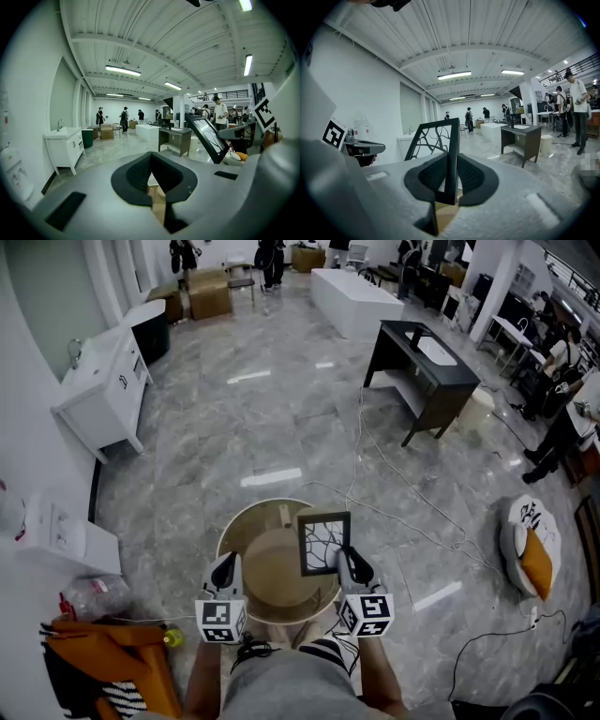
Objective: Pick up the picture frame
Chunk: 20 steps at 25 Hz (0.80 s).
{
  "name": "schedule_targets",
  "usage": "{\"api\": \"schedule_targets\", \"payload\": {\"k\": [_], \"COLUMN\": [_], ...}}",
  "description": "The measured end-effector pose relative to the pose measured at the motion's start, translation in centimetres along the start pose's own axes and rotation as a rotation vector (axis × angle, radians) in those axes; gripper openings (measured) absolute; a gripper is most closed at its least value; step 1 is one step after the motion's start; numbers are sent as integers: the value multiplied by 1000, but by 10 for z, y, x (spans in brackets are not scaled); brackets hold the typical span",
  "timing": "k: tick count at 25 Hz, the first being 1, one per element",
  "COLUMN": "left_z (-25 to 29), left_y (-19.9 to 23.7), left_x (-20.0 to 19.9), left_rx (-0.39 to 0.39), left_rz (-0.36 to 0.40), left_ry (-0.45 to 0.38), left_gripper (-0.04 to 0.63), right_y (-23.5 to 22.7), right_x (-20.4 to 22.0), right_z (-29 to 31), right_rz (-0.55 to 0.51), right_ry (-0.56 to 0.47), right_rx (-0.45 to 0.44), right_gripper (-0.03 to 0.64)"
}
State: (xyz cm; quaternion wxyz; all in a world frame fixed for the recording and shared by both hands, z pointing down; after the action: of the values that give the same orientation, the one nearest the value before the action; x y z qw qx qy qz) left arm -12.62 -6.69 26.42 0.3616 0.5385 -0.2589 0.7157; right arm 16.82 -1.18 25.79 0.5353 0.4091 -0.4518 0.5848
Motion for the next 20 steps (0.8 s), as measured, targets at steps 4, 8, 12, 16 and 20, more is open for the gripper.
{"api": "schedule_targets", "payload": {"k": [4, 8, 12, 16, 20], "left_z": [-8, -9, -5, 0, 1], "left_y": [4, 15, 16, 11, 10], "left_x": [2, 2, 6, 6, 7], "left_rx": [-10, -16, -23, -21, -16], "left_rz": [-3, -10, -15, -5, -5], "left_ry": [-7, 5, 6, 4, 5], "left_gripper": [17, 17, 17, 17, 17], "right_y": [1, 3, 2, -1, 0], "right_x": [1, -2, 2, 3, 2], "right_z": [-8, -4, 3, 6, 7], "right_rz": [-7, -6, -2, -13, -17], "right_ry": [-9, -9, -13, -17, -21], "right_rx": [11, 26, 20, 11, 10], "right_gripper": [66, 66, 66, 66, 66]}}
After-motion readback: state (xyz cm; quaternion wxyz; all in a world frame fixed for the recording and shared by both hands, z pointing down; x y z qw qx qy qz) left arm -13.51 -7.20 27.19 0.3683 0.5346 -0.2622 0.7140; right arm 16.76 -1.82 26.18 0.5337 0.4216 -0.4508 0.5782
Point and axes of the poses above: the fingertips, and each gripper's own axes: z forward along the fingers, y to its left, x out of its underside, the point moved 8 cm from there along -z, backward along the fingers, and after that the axes turned 7 degrees about x, right-handed, at the moved point
